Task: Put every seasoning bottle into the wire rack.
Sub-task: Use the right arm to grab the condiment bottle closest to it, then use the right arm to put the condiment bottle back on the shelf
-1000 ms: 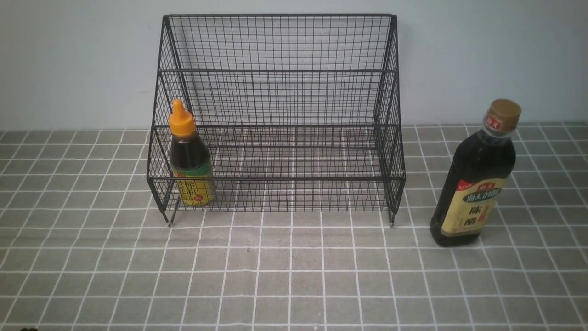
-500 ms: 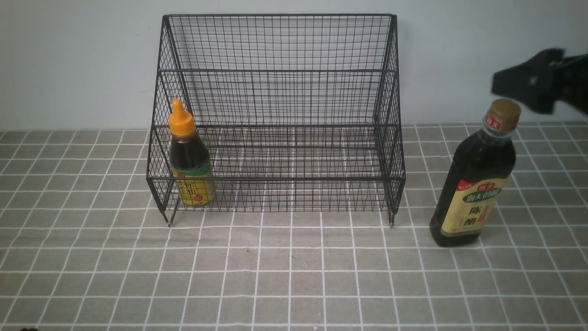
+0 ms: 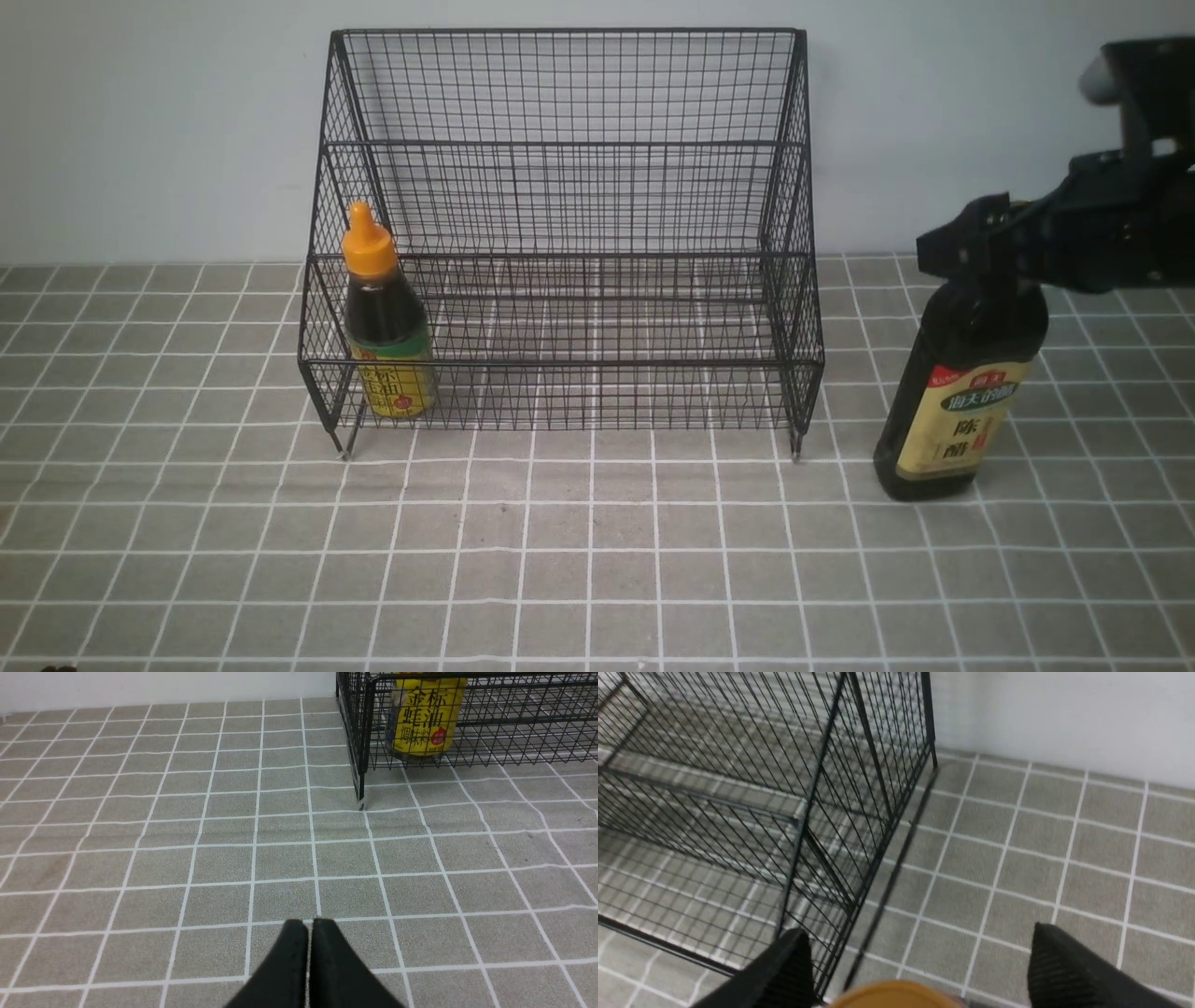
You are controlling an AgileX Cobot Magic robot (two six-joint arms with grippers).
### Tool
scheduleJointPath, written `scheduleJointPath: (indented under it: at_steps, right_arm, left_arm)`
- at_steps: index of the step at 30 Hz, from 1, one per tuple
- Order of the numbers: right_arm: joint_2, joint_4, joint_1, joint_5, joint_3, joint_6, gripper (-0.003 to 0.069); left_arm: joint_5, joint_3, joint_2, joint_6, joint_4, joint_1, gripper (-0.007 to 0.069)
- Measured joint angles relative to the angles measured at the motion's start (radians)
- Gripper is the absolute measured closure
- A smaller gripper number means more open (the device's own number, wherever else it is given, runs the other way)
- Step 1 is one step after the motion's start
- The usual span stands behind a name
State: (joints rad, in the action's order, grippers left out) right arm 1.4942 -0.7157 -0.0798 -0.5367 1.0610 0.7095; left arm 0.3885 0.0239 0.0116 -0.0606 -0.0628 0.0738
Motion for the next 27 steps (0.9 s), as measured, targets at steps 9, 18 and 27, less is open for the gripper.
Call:
scheduleJointPath:
  at_steps: [9,18,27]
  right_arm:
    - [-0.024,0.087,0.000,-0.018,0.012,-0.043,0.0345]
    - [-0.099,0.094,0.000,-0.245,0.243,-0.072,0.0346]
    - [-0.104,0.112,-0.052,-0.257,0.462,-0.227,0.0347]
  left_arm:
    - [0.000,0.000,0.000,0.000,0.000,0.000,0.0631]
    - [0.000,0.000,0.000,0.000,0.000,0.000,0.0631]
    - [0.000,0.000,0.000,0.000,0.000,0.000,0.0631]
